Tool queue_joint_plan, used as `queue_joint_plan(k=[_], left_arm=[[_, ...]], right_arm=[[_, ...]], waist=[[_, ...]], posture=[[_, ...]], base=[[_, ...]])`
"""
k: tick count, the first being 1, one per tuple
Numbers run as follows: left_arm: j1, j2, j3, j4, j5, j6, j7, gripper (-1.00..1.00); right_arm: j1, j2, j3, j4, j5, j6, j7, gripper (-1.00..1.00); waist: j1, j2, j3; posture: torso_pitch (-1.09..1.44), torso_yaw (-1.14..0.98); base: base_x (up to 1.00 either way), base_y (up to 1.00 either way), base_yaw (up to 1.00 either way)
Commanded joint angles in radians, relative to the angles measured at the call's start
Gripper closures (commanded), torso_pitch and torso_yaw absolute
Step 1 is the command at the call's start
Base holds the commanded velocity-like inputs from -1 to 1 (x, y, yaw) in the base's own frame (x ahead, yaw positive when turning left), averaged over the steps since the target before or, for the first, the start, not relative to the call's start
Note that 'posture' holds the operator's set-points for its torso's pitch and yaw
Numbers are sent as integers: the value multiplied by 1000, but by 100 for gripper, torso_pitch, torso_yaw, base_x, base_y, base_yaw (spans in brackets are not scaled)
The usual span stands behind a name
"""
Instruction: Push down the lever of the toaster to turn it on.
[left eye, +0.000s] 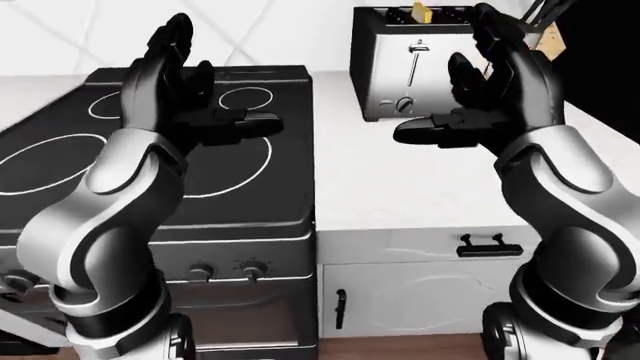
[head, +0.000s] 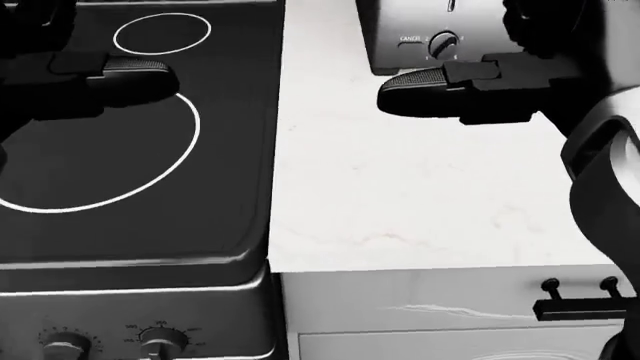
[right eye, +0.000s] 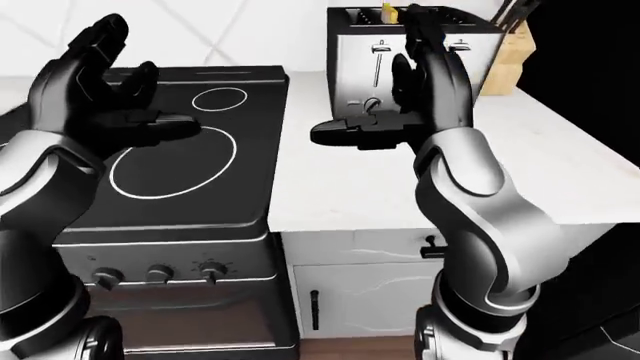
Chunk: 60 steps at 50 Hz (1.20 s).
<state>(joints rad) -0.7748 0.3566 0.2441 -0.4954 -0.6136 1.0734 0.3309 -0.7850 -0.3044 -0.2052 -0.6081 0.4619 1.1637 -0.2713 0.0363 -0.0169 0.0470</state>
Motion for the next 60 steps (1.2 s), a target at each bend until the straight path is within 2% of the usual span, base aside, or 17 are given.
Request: queue_joint_plan(k=[1,3,19,22,25,28,31,32,34,36,38,41,46,50,53,54,60], left_arm=[[-26,5,3,-18,4,-31,0,-100],[-25,4,2,-18,5,-32,0,-100],[-21,-4,-4,-14,20,-36,-9,-100],[-15,-5,-7,-10,26,-45,-15,-100],[-19,-6,-5,-12,26,-40,-14,-100],[-21,-8,-4,-15,25,-35,-13,-100],[-20,-8,-3,-16,25,-34,-13,-100],[-21,-8,-3,-17,24,-33,-12,-100],[-20,-8,-4,-16,25,-35,-13,-100],[-20,-8,-4,-15,26,-36,-14,-100],[-21,-8,-4,-12,27,-37,-15,-100],[-21,-8,-5,-12,28,-38,-15,-100],[-23,-7,-2,-14,25,-34,-13,-100],[-22,-8,-4,-13,25,-36,-14,-100],[-23,-7,-2,-11,25,-34,-11,-100],[-22,-7,-2,-10,27,-36,-12,-100],[-24,-6,-3,-12,27,-36,-9,-100]], right_arm=[[-25,-7,-13,-16,-3,-29,4,-100],[-25,-4,-15,-13,-4,-34,4,-100],[-30,-2,-24,-13,-6,-34,-4,-100],[-22,-6,-18,-10,-7,-51,0,-100],[-21,-5,-16,-11,-5,-52,1,-100],[-23,-5,-18,-13,-2,-49,0,-100],[-26,-6,-18,-14,0,-45,-3,-100],[-26,-6,-18,-13,0,-46,-3,-100],[-23,-9,-15,-9,-3,-45,-3,-100],[-29,-8,-15,-14,-2,-40,-6,-100],[-27,-7,-20,-12,-1,-46,-5,-100],[-27,-10,-17,-12,0,-50,-3,-100],[-33,-8,-16,-16,-3,-35,-7,-100],[-26,-9,-15,-12,-5,-45,-2,-100],[-29,-8,-15,-17,-3,-37,-3,-100],[-34,-8,-17,-21,-1,-28,-6,-100],[-38,-9,-18,-24,2,-24,-9,-100]], waist=[[-4,6,-15],[-12,-14,-2],[-35,29,-37],[-34,28,15],[-32,14,30],[-21,-2,4],[-18,-66,-17],[-24,-41,2],[-22,-47,19],[-18,-40,-8],[-25,-17,7],[-43,55,10],[-37,74,-6],[-37,38,18],[-25,-27,4],[-25,1,10],[-30,24,-16]], posture=[[0,0],[0,0],[0,0],[0,0],[0,0],[0,0],[0,0],[0,0],[0,0],[0,0],[0,0],[0,0],[0,0],[0,0],[0,0],[0,0],[0,0]], base=[[0,0,100],[0,0,5],[0,0,0],[40,0,0],[57,0,0],[58,0,0],[58,0,0],[54,0,0],[21,0,0],[0,0,0],[0,0,0],[32,0,0],[11,0,0],[0,0,0],[0,0,0],[0,0,0],[0,0,0]])
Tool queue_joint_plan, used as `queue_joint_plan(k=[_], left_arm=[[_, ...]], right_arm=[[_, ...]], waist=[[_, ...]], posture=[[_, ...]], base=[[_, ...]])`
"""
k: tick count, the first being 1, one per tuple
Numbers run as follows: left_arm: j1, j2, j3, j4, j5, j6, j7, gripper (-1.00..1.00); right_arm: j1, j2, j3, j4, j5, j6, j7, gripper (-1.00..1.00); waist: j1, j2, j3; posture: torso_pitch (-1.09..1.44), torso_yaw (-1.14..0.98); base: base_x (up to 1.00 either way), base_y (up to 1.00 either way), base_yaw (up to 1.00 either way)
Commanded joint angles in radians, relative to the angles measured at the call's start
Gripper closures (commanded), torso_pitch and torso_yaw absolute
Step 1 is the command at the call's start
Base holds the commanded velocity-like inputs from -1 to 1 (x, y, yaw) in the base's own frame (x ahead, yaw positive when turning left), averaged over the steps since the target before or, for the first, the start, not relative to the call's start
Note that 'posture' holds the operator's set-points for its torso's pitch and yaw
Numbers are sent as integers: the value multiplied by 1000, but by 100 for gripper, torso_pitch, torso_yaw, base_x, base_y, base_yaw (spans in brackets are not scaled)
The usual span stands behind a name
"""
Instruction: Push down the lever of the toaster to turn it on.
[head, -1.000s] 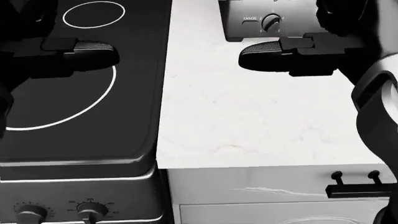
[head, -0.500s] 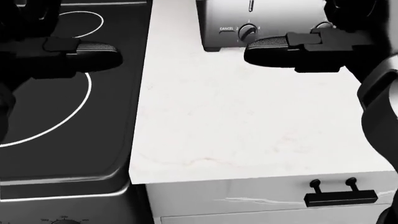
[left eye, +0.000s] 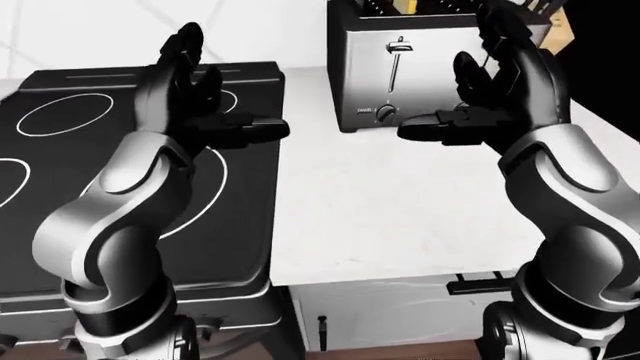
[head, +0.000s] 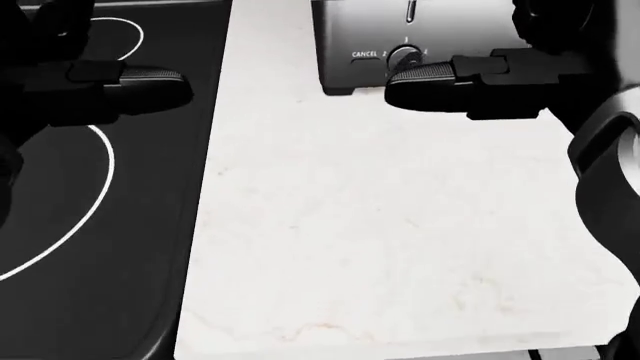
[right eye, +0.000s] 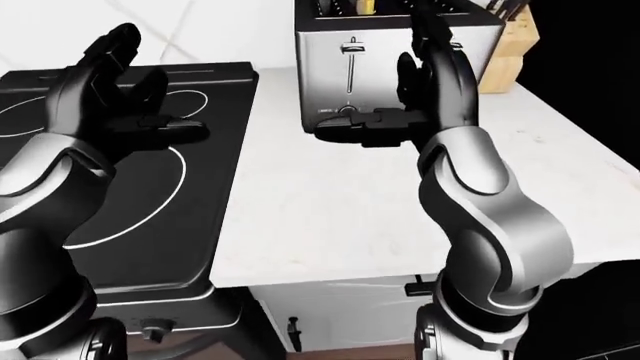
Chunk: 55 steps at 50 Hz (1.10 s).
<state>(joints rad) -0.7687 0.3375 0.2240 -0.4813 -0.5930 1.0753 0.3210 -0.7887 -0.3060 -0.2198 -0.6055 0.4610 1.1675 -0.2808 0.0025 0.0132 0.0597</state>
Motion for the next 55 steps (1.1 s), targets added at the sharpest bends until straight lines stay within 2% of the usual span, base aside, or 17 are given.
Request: queue_joint_plan(k=[1,11,21,27,42,48,55], left_arm=[[-29,14,16,-25,9,-39,1,-100],[-29,9,10,-24,21,-40,-3,-100],[-36,7,23,-18,5,-34,5,-100],[-35,0,14,-9,-5,-40,19,-100],[-29,-4,8,-1,0,-47,9,-100],[-19,-12,1,2,4,-60,0,-100],[-16,-15,-3,17,18,-76,-8,-100]], right_arm=[[-38,-7,-5,-31,6,-21,-2,-100],[-35,-10,-3,-30,5,-29,2,-100],[-32,-8,1,-31,3,-31,3,-100],[-23,-5,11,-22,-10,-44,10,-100],[-29,2,9,-23,-22,-35,21,-100],[-18,4,12,-21,-29,-45,27,-100],[-22,6,9,-17,-33,-43,32,-100]], waist=[[3,-6,-31],[1,-10,-43],[-1,-11,-38],[-1,-11,-58],[1,-9,-144],[3,-8,-190],[5,-7,-253]], posture=[[0,0],[0,0],[-1,0],[-6,0],[-21,0],[-27,0],[-34,0]], base=[[0,0,0],[0,0,0],[0,0,0],[0,0,0],[0,0,0],[0,0,0],[0,0,0]])
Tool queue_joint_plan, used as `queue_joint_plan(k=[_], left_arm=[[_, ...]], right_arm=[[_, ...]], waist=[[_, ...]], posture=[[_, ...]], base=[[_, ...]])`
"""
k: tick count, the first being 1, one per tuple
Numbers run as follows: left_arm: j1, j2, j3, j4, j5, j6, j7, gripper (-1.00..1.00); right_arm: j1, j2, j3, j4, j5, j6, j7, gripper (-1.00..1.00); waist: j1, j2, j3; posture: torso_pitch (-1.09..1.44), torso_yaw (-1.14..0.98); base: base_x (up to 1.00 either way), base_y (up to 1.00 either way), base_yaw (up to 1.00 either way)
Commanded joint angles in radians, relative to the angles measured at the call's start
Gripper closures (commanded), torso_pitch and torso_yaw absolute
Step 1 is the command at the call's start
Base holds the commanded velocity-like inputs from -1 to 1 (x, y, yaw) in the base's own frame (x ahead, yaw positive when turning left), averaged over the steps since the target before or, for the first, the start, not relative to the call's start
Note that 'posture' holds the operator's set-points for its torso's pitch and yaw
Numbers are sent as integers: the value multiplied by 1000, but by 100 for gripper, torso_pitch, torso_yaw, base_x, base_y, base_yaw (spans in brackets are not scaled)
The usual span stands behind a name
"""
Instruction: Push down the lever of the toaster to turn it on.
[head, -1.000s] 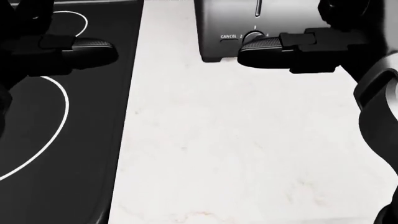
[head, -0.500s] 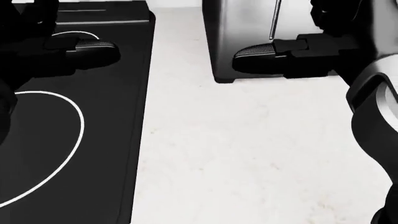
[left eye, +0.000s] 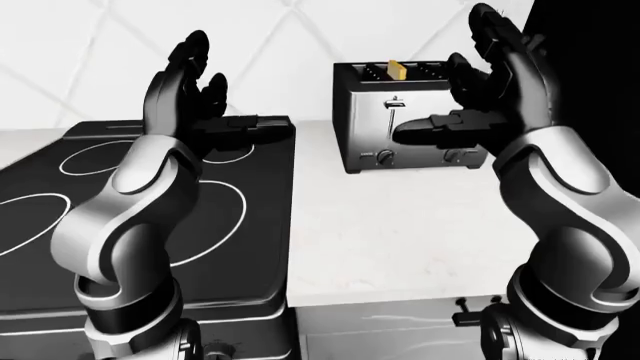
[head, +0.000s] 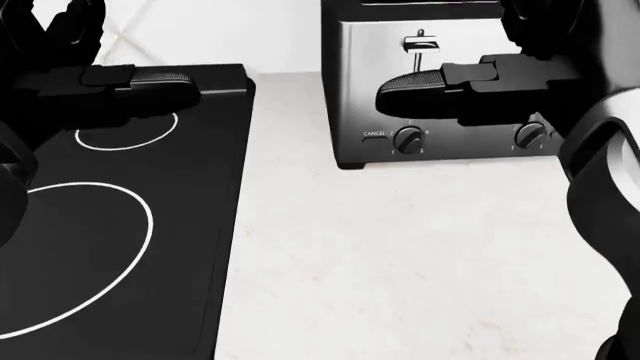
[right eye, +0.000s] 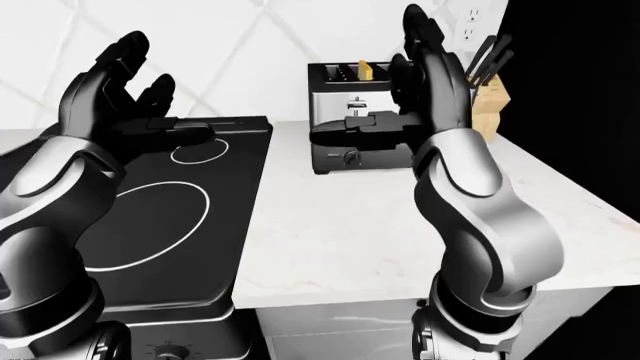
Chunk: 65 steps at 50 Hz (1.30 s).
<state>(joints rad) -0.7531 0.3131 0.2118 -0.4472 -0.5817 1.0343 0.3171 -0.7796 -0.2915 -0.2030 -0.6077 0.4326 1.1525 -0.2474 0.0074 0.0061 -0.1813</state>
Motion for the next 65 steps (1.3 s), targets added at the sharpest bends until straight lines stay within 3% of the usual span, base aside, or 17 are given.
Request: queue_joint_plan(k=[1,14,19,24,27,34,40,52,65], left_arm=[[-30,11,8,-18,11,-40,-9,-100],[-36,8,12,-29,14,-30,-9,-100],[-34,8,13,-31,20,-37,-10,-100],[-37,8,11,-35,20,-35,-12,-100],[-38,8,14,-38,18,-32,-8,-100],[-44,15,23,-47,4,-25,2,-100],[-44,21,21,-44,-4,-31,10,-100],[-43,22,16,-41,-7,-37,13,-100],[-40,17,13,-41,10,-36,2,-100]], right_arm=[[-31,-8,-6,-14,-5,-30,0,-100],[-32,-7,-7,-21,-5,-25,-2,-100],[-35,0,3,-21,-10,-22,-1,-100],[-56,13,12,-34,-13,7,-9,-100],[-64,15,46,-31,-39,17,-8,-100],[-127,26,116,76,-175,-19,60,-100],[-136,66,137,109,-275,-15,117,-100],[-65,133,157,173,-408,-103,201,-100],[-26,169,148,217,-450,-142,230,-100]], waist=[[1,0,-20],[10,-2,-94],[12,-2,-109],[15,-1,-116],[16,-1,-118],[14,3,-122],[15,5,-125],[13,12,-128],[9,15,-129]], posture=[[-35,0],[-45,0],[-46,0],[-46,0],[-46,0],[-46,0],[-46,0],[-46,0],[-46,0]], base=[[0,0,0],[0,0,0],[0,0,0],[0,0,0],[0,0,0],[0,0,0],[0,0,0],[0,0,0],[0,0,0]])
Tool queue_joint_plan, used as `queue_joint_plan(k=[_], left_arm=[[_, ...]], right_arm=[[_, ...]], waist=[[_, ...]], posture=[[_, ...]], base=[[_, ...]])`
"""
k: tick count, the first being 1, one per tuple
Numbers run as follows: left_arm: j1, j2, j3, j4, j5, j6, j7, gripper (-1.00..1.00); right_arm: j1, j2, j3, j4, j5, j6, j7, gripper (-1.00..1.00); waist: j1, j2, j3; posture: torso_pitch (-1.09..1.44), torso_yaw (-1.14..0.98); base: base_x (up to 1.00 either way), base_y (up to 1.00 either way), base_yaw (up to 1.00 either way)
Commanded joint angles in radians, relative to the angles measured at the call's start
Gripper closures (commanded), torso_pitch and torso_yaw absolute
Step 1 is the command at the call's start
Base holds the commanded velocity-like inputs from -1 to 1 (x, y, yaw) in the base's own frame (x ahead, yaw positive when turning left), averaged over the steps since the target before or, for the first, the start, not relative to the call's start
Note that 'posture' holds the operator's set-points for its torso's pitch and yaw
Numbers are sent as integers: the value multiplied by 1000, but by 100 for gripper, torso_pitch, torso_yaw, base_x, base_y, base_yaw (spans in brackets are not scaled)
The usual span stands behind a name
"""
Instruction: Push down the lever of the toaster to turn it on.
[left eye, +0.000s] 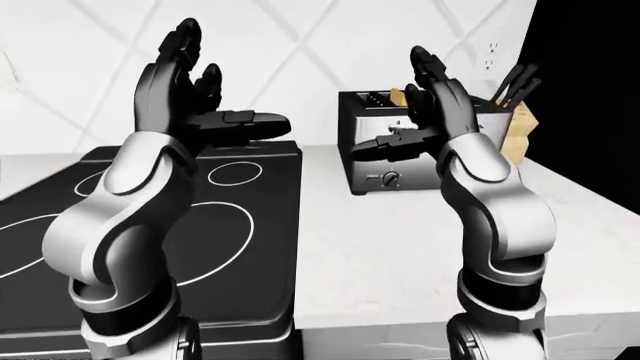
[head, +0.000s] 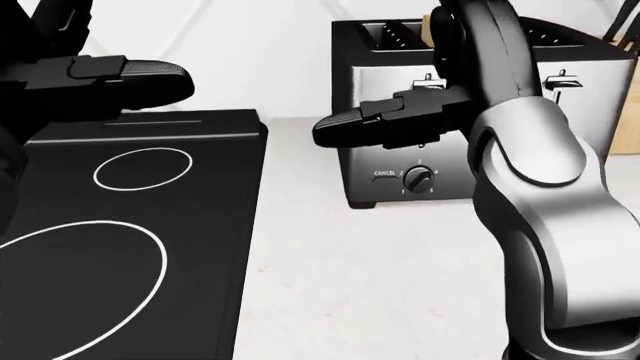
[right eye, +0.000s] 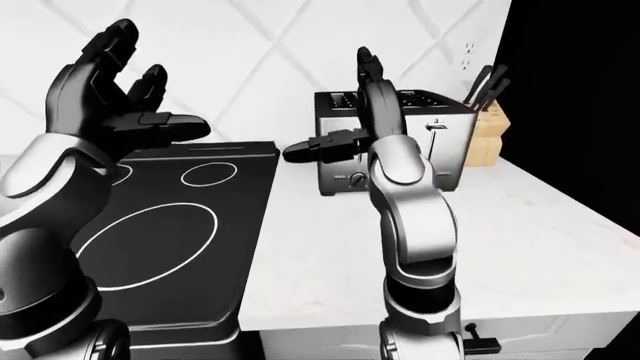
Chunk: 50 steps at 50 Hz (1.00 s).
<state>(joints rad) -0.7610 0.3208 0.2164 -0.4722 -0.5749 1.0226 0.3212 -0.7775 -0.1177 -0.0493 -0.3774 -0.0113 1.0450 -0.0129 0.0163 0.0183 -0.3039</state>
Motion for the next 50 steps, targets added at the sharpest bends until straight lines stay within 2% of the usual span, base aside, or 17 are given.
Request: queue_joint_plan(k=[1,12,28,50], left_arm=[[-34,11,13,-19,2,-20,-1,-100],[-31,10,9,-15,9,-19,-4,-100],[-37,13,16,-18,3,-14,-1,-100],[-39,17,17,-22,-8,-13,7,-100]], right_arm=[[-23,-4,-6,-8,-8,-36,-6,-100],[2,27,22,42,-38,-45,-3,-100],[-40,25,0,256,-35,-186,-19,-100],[-113,6,-15,490,-9,-311,-42,-100]], waist=[[0,3,-7],[1,4,-6],[5,4,-7],[4,5,-12]], posture=[[-46,0],[-46,0],[-46,0],[-46,0]], base=[[0,0,0],[0,0,0],[0,0,0],[0,0,0]])
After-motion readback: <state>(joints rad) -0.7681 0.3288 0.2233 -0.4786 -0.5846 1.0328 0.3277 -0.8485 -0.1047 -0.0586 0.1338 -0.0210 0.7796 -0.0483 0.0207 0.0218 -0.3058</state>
